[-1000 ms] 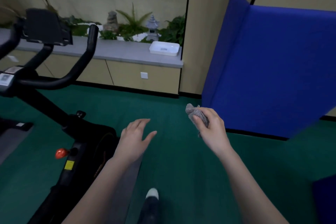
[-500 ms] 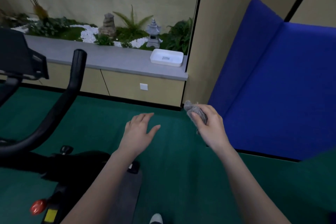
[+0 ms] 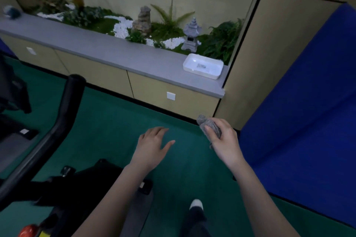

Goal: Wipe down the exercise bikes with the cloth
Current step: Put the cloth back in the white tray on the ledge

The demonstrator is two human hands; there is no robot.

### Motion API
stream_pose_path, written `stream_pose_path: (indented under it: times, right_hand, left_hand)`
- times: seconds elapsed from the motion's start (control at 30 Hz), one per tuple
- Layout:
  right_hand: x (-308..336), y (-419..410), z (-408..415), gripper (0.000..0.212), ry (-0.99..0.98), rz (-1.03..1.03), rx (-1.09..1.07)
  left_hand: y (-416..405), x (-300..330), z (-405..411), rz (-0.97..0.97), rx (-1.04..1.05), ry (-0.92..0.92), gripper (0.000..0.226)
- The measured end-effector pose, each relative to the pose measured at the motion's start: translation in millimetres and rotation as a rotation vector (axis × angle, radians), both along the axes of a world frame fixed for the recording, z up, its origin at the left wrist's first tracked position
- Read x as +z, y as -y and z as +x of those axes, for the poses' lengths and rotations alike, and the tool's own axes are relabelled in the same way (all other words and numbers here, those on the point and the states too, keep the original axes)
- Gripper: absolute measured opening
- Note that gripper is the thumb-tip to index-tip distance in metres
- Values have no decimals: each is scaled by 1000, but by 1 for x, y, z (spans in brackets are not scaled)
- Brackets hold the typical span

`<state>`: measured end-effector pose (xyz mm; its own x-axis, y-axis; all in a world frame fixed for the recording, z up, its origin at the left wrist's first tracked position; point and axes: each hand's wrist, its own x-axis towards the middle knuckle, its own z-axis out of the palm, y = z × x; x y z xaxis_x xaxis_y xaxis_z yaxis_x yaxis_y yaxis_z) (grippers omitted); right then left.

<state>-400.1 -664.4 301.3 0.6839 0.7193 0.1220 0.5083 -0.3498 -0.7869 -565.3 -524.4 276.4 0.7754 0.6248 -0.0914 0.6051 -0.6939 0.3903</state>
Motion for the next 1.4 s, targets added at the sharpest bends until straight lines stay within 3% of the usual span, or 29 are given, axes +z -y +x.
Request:
stream_pose_path:
  times: [0.4, 0.67, 1.13, 1.4]
  right_hand:
    - [2, -66, 163, 23, -40, 70, 38]
    - [-9, -119, 218, 23, -83, 95, 6]
    - [-7, -277, 306, 27, -58, 90, -88]
    - [-15, -335, 340, 29, -58, 37, -93]
  left_hand:
    - [-54, 12, 145, 22, 115, 51, 53]
    - [-102, 6, 202, 3, 111, 20, 60]
    - [-282, 5, 322, -4, -10, 95, 50]
    - [-340, -5, 357, -52, -35, 102, 52]
